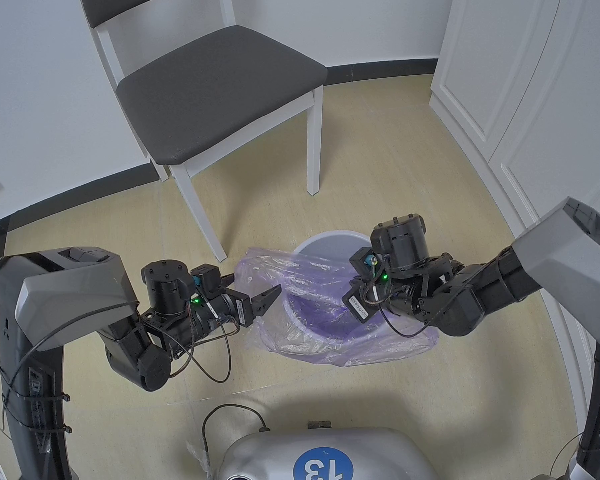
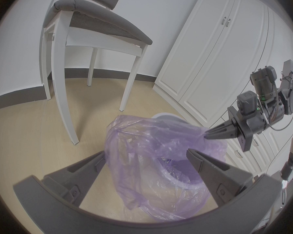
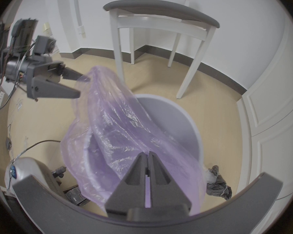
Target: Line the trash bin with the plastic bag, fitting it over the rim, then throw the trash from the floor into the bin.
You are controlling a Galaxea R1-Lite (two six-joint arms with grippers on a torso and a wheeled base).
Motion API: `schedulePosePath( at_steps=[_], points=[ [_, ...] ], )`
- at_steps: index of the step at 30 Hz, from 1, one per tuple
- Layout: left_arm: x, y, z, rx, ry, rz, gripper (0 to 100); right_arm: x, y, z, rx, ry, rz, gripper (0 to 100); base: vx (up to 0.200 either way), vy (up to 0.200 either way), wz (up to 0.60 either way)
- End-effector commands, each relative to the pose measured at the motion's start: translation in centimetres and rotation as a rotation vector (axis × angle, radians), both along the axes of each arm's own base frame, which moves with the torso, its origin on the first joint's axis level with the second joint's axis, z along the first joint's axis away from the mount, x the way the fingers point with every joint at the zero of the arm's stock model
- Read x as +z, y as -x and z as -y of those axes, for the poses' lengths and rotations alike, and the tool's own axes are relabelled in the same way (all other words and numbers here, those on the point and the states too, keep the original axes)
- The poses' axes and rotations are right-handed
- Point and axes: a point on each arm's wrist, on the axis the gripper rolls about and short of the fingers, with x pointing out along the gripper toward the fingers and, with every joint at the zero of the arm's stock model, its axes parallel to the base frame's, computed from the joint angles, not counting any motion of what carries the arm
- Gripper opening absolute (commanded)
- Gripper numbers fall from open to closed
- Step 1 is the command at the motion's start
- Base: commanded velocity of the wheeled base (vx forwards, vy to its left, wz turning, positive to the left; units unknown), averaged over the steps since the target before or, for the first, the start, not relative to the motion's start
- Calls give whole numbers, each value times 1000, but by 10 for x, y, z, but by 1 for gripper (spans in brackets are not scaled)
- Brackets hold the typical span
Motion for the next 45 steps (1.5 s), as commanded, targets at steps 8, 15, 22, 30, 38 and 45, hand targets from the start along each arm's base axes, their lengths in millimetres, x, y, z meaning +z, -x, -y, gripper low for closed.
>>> schedulePosePath(
  at_steps=[8,15,22,30,38,45],
  points=[
    [9,-4,-6,19,25,46,100,15,-40,14,-127,-68,130,0,0,0,0],
    [18,-7,-18,44,36,74,100,12,-56,17,-164,-106,152,0,0,0,0],
    [21,-8,-19,46,39,81,100,22,-79,13,-245,-180,227,0,0,0,0],
    [21,-9,-21,52,41,85,100,23,-91,10,-275,-216,249,0,0,0,0],
    [26,-9,-25,59,45,97,100,31,-101,16,-292,-239,288,0,0,0,0],
    [26,-9,-25,59,45,97,100,20,-109,15,-297,-234,282,0,0,0,0]
  ],
)
